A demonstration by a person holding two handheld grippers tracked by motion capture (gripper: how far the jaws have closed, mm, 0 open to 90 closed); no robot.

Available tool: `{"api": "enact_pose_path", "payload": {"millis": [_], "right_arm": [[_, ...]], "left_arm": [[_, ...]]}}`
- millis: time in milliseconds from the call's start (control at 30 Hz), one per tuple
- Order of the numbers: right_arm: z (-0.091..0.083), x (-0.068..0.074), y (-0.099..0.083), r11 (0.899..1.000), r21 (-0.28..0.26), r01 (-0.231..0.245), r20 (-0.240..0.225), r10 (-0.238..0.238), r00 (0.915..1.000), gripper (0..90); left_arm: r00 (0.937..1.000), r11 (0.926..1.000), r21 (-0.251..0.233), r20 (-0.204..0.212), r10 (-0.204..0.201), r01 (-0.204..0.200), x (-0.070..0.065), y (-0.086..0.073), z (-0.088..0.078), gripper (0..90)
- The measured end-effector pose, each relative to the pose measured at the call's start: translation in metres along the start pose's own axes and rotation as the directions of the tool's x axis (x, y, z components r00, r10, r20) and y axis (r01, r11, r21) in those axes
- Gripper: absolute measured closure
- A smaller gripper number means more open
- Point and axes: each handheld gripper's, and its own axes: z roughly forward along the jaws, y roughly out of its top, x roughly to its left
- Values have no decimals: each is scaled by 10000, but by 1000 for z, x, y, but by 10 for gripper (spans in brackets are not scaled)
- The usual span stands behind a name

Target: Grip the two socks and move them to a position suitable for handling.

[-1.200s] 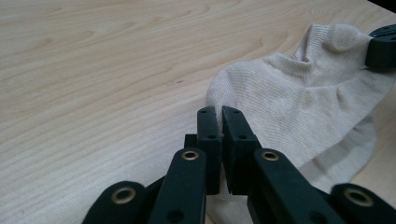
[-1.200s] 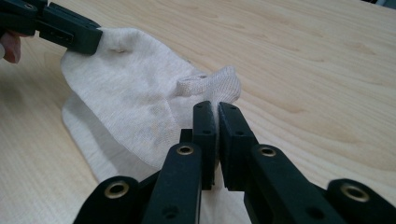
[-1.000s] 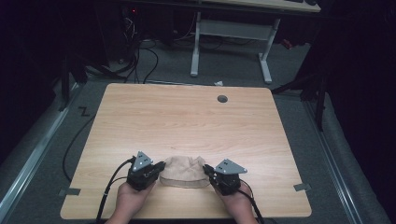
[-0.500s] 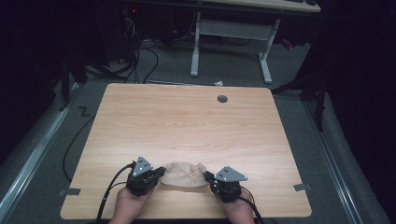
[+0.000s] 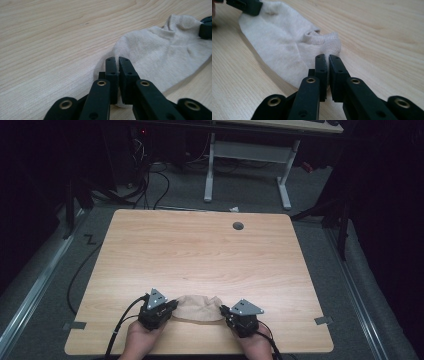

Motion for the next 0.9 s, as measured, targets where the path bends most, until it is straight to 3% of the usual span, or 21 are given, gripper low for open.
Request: {"api": "enact_pose_path", "payload": {"millis": [900], "right_arm": [[10, -4, -2, 9988, 492, -15, 211, 4, 9998, 837]], "left_arm": [[9983, 9988, 414, -523, 270, -248, 0, -3, 9, 826]]}}
